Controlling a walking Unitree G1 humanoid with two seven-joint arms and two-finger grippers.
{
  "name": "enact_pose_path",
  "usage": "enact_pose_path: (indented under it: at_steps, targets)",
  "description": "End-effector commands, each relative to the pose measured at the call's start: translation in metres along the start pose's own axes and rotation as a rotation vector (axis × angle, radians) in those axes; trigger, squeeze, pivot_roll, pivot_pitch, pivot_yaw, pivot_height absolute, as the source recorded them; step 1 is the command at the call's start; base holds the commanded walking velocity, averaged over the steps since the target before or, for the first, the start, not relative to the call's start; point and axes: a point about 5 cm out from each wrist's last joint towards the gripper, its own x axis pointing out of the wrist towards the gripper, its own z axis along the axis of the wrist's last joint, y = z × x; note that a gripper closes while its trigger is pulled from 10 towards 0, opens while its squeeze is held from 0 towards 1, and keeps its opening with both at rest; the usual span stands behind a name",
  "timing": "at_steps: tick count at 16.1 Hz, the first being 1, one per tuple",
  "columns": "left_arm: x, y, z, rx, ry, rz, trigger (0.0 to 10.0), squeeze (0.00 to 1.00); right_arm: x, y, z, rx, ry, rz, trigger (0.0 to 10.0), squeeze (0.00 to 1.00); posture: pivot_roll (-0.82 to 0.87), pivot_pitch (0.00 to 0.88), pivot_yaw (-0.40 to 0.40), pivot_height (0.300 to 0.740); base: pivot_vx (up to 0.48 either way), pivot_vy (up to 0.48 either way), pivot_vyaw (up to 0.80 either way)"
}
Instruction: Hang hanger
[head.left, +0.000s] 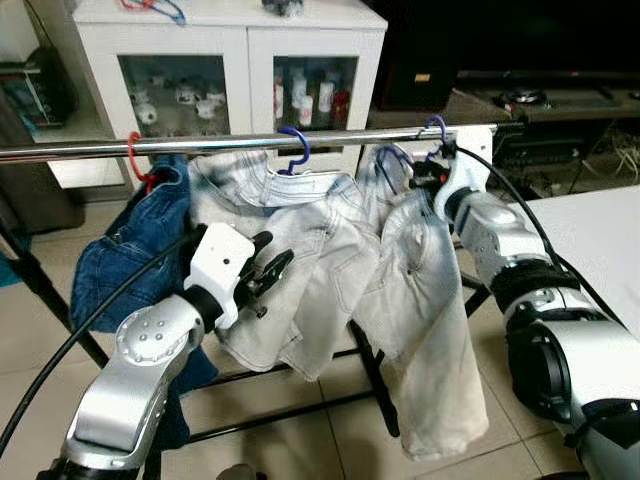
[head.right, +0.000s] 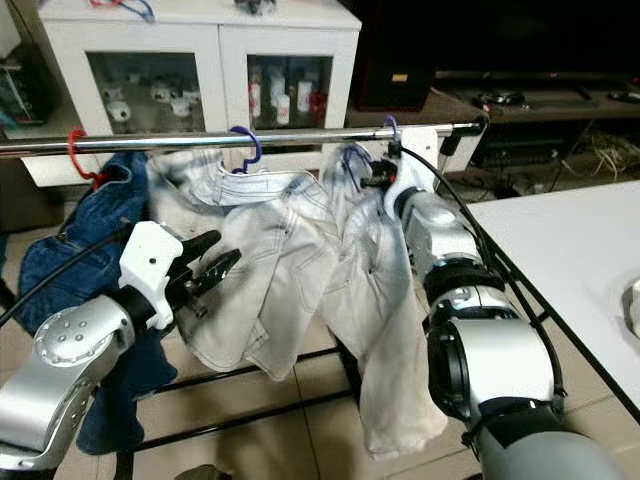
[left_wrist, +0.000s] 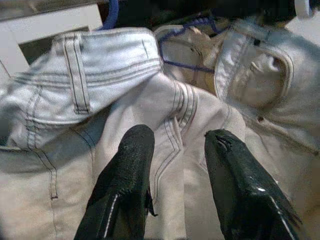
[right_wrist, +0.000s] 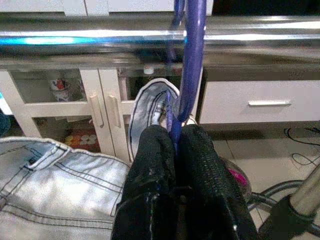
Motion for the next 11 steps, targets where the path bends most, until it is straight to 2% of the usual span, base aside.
enact_pose_path:
  at_steps: [1,5,11]
  targets:
    - [-0.005,-0.002,0.003,0.002,0.002,-0.013,10.0,0.00,0.003,0.002,0.014,-0.005,-0.040,-0.013,10.0,0.00,0.17,0.000,-0.096,0.740,0.000,0.000,0.00]
    - [-0.005,-0.003,0.003,0.003,0.014,-0.031,10.0,0.00,0.002,0.003,-0.001,-0.015,0.037,-0.011,10.0,0.00,0.17,0.000,-0.085,0.740,0.000,0.000,0.00]
    - [-0.007,-0.003,0.004,0.012,0.023,-0.046,10.0,0.00,0.003,0.006,-0.008,0.014,0.065,0.005,10.0,0.00,0.19,0.021,-0.075,0.740,0.000,0.000,0.00]
